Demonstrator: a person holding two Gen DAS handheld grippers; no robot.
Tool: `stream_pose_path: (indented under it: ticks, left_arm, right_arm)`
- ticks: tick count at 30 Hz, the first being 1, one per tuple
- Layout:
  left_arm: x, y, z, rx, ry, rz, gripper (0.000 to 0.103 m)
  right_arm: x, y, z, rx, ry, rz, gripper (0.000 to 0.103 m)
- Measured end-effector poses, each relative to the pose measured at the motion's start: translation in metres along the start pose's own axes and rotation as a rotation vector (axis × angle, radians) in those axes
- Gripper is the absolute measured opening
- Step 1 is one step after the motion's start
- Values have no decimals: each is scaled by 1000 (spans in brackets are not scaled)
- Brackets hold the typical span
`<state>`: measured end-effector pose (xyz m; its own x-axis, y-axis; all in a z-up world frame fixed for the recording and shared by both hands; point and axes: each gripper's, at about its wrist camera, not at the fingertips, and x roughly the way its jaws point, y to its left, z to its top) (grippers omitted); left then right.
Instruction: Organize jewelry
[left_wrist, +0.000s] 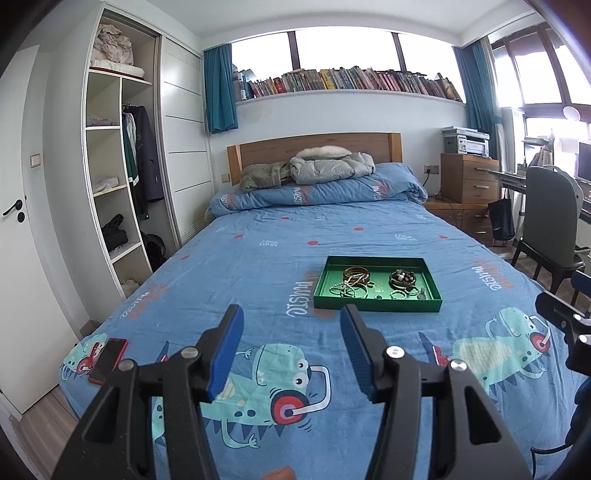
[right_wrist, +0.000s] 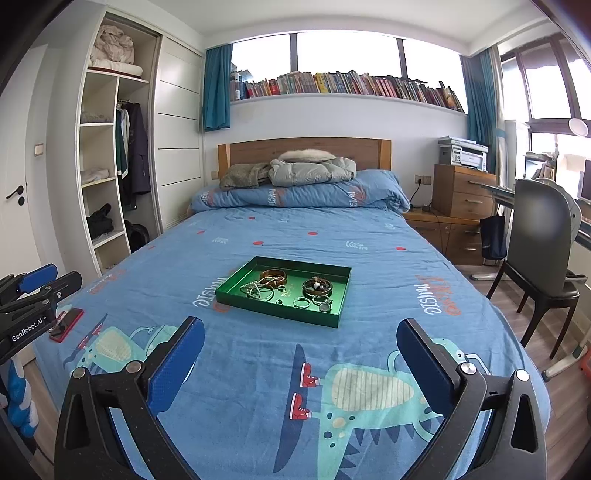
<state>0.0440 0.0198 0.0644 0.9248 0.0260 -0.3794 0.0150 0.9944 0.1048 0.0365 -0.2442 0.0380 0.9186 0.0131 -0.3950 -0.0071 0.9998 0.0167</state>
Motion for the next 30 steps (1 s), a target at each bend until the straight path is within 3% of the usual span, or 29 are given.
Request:
stream_pose_path:
  ticks: [30]
  left_arm:
    - [16, -6, -11, 30, 42, -3, 53]
  right_arm:
    - [16, 4, -9, -15, 32, -16, 103]
